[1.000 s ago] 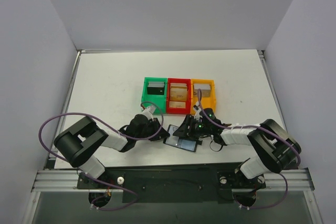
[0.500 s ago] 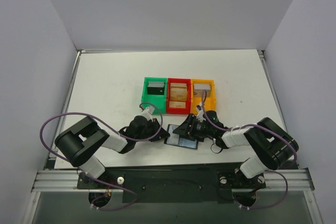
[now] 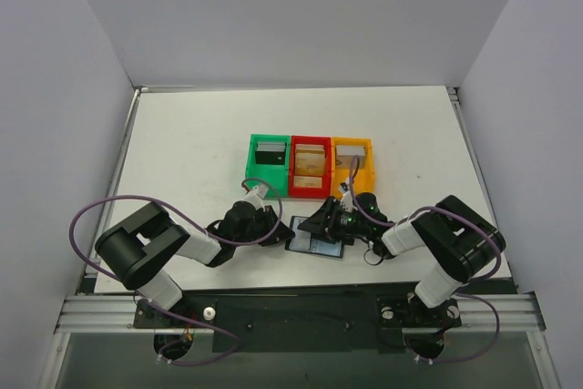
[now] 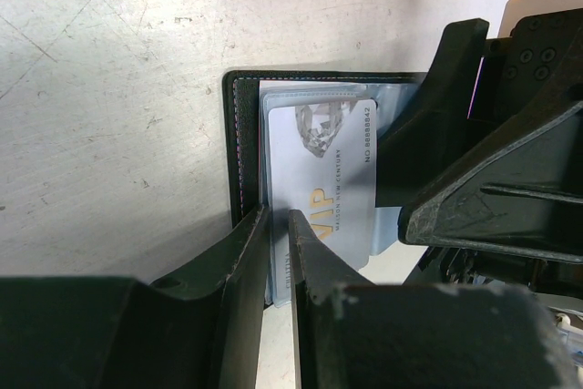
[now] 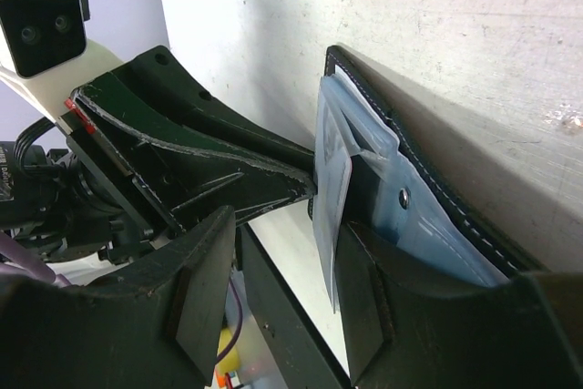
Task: Take the credit cards out of the card holder
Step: Remove the credit card from the card holder.
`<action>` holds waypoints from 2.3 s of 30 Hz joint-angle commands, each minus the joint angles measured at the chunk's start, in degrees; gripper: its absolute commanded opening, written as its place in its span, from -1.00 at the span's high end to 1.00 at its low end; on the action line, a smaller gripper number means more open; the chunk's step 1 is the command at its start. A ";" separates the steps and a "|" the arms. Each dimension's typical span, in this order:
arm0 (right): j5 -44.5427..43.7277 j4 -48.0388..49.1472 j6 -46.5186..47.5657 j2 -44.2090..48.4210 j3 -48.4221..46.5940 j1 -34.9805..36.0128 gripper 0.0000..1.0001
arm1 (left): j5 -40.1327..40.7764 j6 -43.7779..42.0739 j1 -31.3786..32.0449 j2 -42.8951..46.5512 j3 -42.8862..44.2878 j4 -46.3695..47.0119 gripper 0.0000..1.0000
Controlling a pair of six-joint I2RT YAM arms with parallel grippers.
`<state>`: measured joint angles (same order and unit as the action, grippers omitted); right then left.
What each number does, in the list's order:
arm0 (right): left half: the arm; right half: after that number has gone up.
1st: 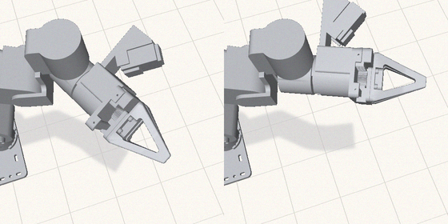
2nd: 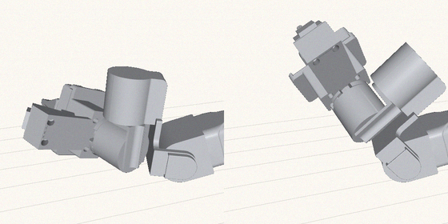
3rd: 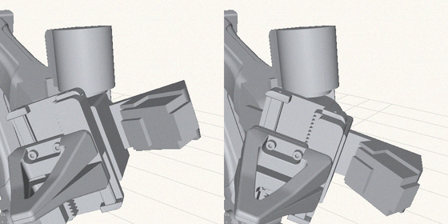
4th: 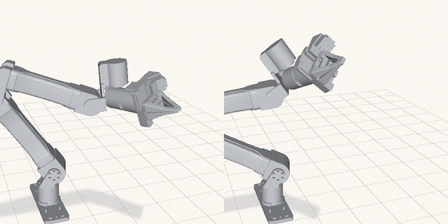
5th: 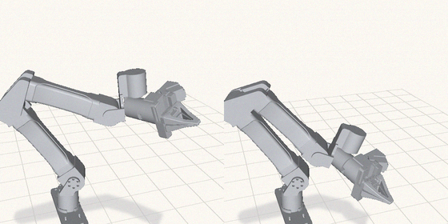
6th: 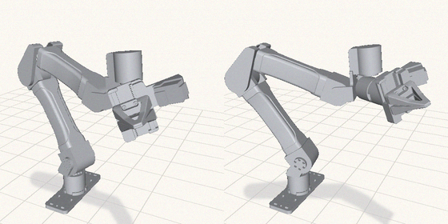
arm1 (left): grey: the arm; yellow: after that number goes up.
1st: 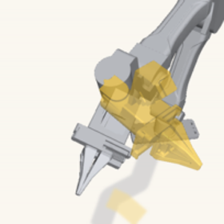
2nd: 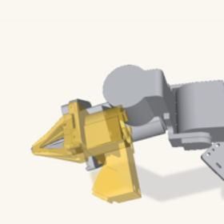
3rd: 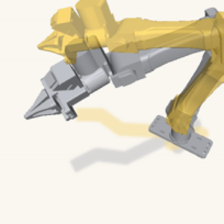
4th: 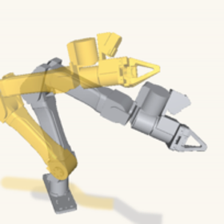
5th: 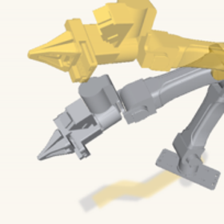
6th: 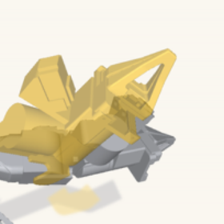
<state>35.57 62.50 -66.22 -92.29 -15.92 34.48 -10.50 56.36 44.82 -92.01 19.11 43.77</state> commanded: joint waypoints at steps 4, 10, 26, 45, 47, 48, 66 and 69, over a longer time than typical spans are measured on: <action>2.40 2.19 1.18 0.09 -2.01 -0.03 0.16 | -2.68 -0.37 1.68 -0.54 -0.48 -1.93 0.52; 2.92 1.22 1.44 0.27 -2.27 -0.11 0.15 | -2.77 -0.46 1.68 -0.19 -0.31 -2.46 0.51; 3.10 -4.93 4.08 5.10 -1.83 -0.99 0.16 | -2.33 -1.16 -0.78 4.81 -0.48 -6.06 0.21; 3.28 -7.56 4.87 8.35 -0.95 -1.69 0.16 | -1.10 -3.10 -2.19 4.03 -0.04 -9.84 0.72; 3.28 -8.18 5.22 8.88 -0.78 -1.87 0.16 | -1.27 -3.01 -2.36 3.59 -0.13 -9.49 0.77; 3.28 -8.18 5.13 9.06 -0.60 -1.87 0.16 | -1.36 -2.92 -2.45 3.41 -0.22 -9.23 0.79; 3.19 -11.08 6.71 10.99 1.60 -2.84 0.42 | -1.63 -2.83 -2.72 3.68 -0.48 -8.70 0.85; 3.28 -11.43 6.98 11.08 1.60 -2.93 0.48 | -1.63 -2.83 -2.72 3.59 -0.48 -8.61 0.85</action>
<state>37.58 50.46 -60.53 -83.05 -14.46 31.90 -12.88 54.85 42.61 -87.88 18.98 35.79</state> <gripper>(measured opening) 0.281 0.083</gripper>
